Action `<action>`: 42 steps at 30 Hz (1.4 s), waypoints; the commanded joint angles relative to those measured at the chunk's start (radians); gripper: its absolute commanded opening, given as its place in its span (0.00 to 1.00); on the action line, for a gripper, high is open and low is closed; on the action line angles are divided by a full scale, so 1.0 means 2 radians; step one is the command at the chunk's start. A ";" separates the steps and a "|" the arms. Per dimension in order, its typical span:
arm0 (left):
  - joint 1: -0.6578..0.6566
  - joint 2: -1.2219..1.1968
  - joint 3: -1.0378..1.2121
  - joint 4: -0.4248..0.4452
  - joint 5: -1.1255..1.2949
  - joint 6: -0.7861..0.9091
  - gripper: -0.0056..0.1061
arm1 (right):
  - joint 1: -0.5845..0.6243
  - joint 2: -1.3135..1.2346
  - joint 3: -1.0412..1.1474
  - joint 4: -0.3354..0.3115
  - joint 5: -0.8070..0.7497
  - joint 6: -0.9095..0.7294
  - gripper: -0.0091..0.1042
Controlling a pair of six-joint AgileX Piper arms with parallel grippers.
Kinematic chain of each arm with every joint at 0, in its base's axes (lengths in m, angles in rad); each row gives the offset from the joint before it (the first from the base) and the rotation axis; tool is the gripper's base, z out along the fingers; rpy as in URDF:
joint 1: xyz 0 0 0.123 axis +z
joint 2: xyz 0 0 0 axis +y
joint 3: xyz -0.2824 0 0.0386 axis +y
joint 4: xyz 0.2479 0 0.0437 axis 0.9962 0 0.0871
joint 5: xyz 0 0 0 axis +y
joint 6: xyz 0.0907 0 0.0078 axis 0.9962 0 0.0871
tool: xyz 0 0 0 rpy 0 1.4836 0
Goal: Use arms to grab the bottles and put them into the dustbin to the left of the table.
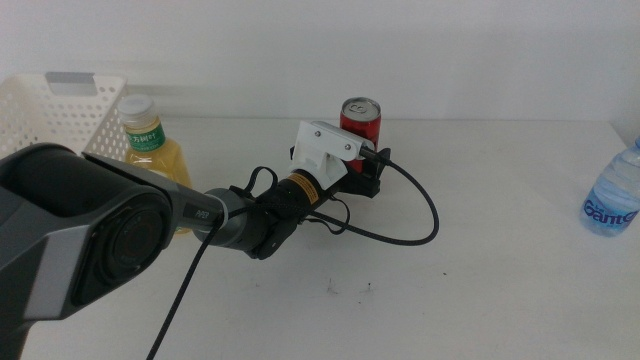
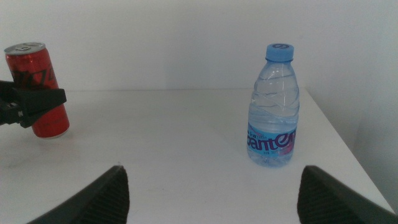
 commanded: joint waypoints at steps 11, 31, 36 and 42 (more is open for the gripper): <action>0.000 0.024 -0.043 0.001 0.015 -0.006 0.89 | 0.000 -0.002 0.002 -0.004 -0.005 -0.003 0.89; 0.000 -0.072 0.073 -0.010 0.005 0.044 0.30 | 0.000 -0.002 0.002 -0.004 -0.005 -0.003 0.89; 0.000 -0.159 0.168 -0.038 -0.007 0.060 0.30 | 0.000 -0.002 0.002 -0.004 -0.005 -0.003 0.89; 0.000 -0.252 0.253 -0.056 -0.002 0.077 0.30 | 0.000 -0.002 0.002 -0.004 -0.005 -0.003 0.89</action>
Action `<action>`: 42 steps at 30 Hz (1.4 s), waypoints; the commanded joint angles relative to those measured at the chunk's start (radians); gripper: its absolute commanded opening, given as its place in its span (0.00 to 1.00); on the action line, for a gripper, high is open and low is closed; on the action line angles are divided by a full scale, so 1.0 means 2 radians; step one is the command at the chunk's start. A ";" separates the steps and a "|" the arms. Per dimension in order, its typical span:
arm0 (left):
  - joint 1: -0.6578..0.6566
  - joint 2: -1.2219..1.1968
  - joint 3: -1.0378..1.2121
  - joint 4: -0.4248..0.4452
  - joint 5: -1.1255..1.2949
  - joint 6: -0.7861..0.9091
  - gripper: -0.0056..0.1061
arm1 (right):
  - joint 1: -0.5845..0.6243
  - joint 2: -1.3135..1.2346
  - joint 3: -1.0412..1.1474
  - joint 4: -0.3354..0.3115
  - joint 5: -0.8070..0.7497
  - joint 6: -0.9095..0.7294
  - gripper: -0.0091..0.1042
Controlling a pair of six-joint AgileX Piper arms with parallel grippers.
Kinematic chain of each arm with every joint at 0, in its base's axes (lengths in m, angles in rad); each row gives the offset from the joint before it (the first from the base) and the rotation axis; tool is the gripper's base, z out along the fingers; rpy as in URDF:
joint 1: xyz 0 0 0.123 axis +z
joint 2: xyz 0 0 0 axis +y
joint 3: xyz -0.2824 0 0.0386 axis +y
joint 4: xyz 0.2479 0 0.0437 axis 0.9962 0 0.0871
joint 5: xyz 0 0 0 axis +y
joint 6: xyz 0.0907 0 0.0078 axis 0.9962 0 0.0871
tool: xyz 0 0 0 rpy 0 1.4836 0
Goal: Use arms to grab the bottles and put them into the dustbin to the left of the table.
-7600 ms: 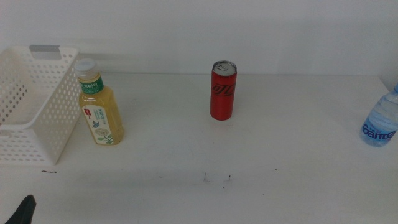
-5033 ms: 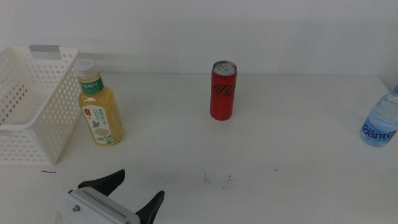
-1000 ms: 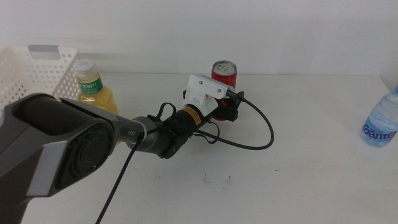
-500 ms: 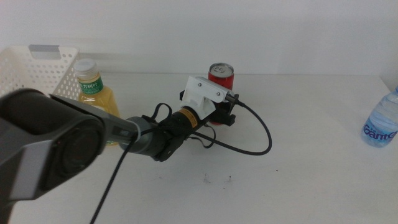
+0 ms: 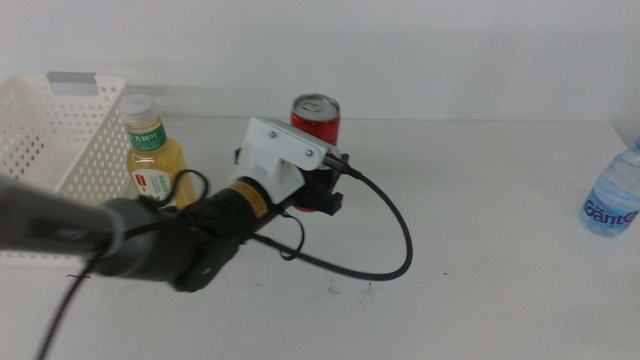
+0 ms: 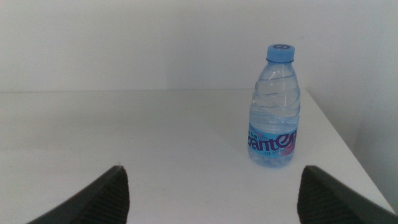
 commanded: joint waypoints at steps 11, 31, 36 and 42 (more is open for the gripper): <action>0.000 -0.209 0.087 -0.016 0.102 0.005 0.31 | 0.000 -0.002 0.002 -0.004 -0.005 -0.003 0.89; 0.019 -0.389 0.016 -0.026 0.517 -0.022 0.31 | 0.000 -0.002 0.002 -0.004 -0.005 -0.003 0.89; 0.042 -0.384 -0.041 -0.033 0.581 -0.009 0.31 | 0.000 -0.002 0.002 -0.004 -0.005 -0.003 0.89; 0.124 -0.347 -0.104 -0.171 0.674 0.165 0.31 | 0.000 -0.002 0.002 -0.004 -0.005 -0.003 0.89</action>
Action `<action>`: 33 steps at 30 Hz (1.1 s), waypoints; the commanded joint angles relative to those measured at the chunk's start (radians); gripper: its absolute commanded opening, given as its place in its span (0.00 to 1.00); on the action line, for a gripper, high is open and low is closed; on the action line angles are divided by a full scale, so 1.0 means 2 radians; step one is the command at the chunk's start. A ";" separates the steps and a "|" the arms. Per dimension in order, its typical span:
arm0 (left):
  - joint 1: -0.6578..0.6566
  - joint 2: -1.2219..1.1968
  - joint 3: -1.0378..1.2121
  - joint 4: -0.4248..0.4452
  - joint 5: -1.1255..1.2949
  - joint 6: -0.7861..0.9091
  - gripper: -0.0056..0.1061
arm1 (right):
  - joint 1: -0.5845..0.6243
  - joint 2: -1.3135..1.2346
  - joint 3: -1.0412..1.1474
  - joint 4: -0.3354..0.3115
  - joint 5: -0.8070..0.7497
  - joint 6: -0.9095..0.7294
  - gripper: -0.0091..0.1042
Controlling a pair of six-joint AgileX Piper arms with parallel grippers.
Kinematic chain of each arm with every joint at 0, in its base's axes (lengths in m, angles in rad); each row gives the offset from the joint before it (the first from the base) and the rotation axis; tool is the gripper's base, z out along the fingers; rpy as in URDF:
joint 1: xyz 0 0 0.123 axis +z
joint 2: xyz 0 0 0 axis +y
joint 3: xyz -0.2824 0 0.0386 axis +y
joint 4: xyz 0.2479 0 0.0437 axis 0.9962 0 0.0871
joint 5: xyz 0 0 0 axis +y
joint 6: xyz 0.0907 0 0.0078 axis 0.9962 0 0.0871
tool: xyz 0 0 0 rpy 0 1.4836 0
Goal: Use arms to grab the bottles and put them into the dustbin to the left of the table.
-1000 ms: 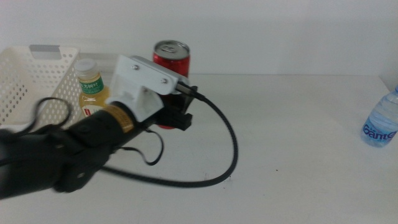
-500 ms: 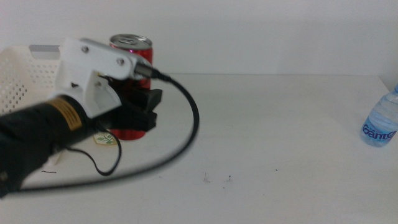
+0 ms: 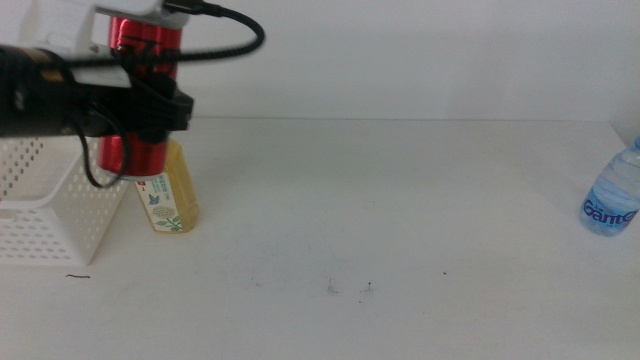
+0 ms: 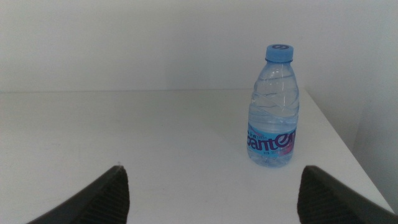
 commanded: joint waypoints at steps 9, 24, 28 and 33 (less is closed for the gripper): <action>0.149 0.096 -0.118 -0.148 0.143 0.181 0.31 | 0.000 -0.002 0.002 -0.004 -0.005 -0.003 0.89; 0.258 0.292 -0.389 -0.145 0.356 0.206 0.31 | 0.000 -0.002 0.002 -0.004 -0.005 -0.003 0.89; 0.284 0.332 -0.421 -0.136 0.359 0.206 0.31 | 0.000 -0.002 0.002 -0.004 -0.005 -0.003 0.89; 0.314 0.372 -0.434 -0.133 0.359 0.207 0.31 | 0.000 -0.002 0.002 -0.004 -0.005 -0.003 0.89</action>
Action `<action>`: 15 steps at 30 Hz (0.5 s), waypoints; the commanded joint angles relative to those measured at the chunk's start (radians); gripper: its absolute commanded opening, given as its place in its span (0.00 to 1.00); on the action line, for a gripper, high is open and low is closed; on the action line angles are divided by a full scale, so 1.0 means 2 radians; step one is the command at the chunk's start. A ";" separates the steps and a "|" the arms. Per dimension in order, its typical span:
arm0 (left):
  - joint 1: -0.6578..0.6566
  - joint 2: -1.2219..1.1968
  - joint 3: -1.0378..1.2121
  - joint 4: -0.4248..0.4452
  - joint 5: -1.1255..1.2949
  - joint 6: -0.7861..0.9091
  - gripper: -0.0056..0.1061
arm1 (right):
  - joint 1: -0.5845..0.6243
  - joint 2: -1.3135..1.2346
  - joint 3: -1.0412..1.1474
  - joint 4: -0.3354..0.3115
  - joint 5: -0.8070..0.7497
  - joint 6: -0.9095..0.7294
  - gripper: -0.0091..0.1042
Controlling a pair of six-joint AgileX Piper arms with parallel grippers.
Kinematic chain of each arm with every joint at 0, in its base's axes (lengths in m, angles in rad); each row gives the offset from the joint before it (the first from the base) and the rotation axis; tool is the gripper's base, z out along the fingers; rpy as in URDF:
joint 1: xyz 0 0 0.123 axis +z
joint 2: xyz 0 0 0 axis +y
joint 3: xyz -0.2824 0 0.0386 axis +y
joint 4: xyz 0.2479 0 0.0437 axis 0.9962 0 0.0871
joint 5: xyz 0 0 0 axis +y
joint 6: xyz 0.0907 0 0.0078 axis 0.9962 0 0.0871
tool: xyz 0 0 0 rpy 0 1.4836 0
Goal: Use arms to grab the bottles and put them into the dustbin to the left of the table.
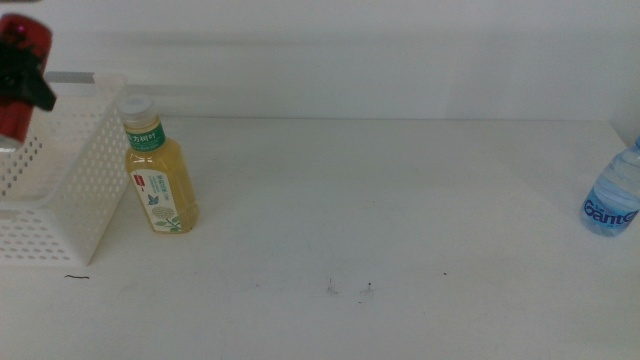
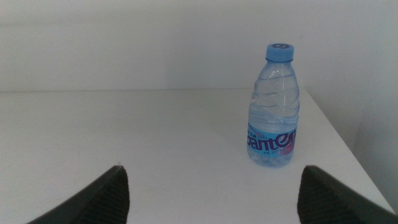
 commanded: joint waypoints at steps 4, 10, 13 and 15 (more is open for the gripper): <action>0.018 0.034 -0.009 -0.003 -0.007 0.006 0.31 | 0.000 -0.002 0.002 -0.004 -0.005 -0.003 0.89; 0.018 0.064 -0.009 0.005 -0.008 0.013 0.31 | 0.000 -0.002 0.002 -0.004 -0.005 -0.003 0.89; 0.018 0.072 -0.009 0.014 -0.013 0.016 0.31 | 0.000 -0.002 0.002 -0.004 -0.005 -0.003 0.89; 0.018 0.073 -0.009 0.019 -0.017 0.014 0.33 | 0.000 -0.002 0.002 -0.004 -0.005 -0.003 0.89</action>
